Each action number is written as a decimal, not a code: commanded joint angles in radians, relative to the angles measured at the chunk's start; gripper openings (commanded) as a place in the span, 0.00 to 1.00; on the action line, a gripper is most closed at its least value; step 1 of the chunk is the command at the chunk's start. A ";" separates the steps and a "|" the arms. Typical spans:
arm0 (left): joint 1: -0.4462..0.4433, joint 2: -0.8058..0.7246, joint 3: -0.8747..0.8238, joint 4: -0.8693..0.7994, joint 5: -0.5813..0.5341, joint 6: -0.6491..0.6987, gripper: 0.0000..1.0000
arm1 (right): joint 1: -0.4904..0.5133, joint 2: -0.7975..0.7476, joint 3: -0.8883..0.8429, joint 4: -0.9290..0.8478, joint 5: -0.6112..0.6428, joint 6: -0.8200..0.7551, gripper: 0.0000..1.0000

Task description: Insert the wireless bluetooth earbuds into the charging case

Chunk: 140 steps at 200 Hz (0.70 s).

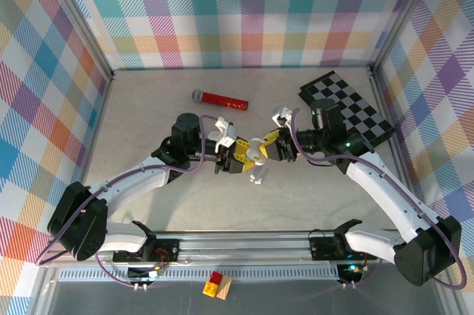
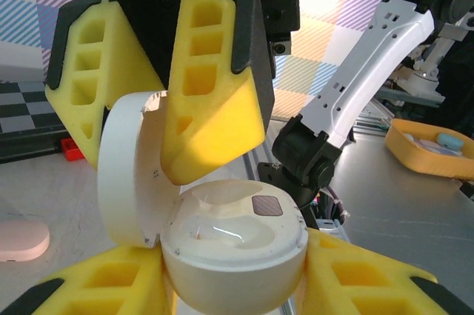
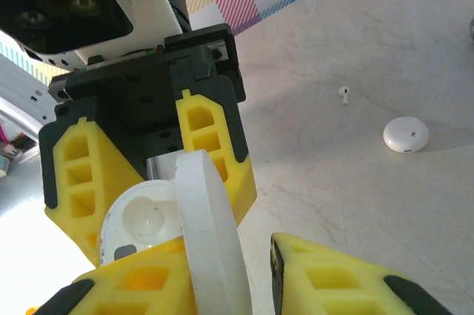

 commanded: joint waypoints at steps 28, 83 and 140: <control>-0.006 -0.058 0.003 0.023 0.025 0.001 0.38 | -0.006 0.036 0.049 -0.019 -0.058 0.037 0.24; -0.006 -0.065 0.007 0.014 0.019 0.011 0.38 | -0.008 0.064 0.063 -0.037 -0.076 0.053 0.21; -0.006 -0.065 0.002 0.021 0.013 0.016 0.38 | -0.013 0.090 0.084 -0.059 -0.100 0.063 0.20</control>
